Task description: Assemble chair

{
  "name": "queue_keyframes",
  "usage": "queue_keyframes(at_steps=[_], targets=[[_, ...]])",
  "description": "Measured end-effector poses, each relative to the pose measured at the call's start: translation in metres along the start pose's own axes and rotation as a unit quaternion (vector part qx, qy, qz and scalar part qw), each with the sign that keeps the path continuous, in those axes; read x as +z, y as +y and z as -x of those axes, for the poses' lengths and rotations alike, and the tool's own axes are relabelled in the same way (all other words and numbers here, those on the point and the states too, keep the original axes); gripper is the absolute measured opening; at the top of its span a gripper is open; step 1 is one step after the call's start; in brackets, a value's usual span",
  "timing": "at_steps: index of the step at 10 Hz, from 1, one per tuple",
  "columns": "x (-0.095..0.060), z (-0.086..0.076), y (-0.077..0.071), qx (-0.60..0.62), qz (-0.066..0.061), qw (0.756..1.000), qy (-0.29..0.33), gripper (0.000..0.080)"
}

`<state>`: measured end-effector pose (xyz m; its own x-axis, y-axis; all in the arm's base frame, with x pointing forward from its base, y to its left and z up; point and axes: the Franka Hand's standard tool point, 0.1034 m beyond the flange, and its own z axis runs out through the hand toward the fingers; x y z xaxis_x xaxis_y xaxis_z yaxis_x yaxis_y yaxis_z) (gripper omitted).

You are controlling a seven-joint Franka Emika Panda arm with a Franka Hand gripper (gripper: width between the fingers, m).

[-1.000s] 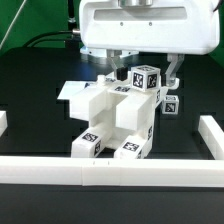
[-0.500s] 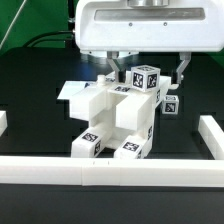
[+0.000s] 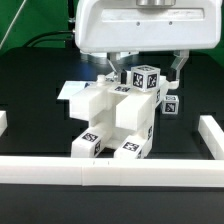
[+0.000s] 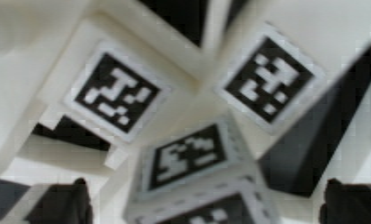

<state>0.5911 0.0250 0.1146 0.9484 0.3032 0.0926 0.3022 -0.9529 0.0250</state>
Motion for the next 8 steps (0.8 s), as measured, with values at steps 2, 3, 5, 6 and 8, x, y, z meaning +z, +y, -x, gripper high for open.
queue_keyframes(at_steps=[2,3,5,6,8], targets=[[0.0029,0.0022,-0.0021,-0.065,0.003,0.998,-0.005,0.0649],[0.0034,0.003,-0.002,-0.091,0.002,0.996,-0.005,0.0649],[0.0032,0.0028,-0.0018,-0.096,0.002,0.995,-0.005,0.0649],[0.0032,0.0028,-0.0019,-0.096,0.002,0.995,-0.005,0.0534],[0.0034,0.0029,-0.0016,-0.091,0.002,0.996,-0.005,0.0398]])
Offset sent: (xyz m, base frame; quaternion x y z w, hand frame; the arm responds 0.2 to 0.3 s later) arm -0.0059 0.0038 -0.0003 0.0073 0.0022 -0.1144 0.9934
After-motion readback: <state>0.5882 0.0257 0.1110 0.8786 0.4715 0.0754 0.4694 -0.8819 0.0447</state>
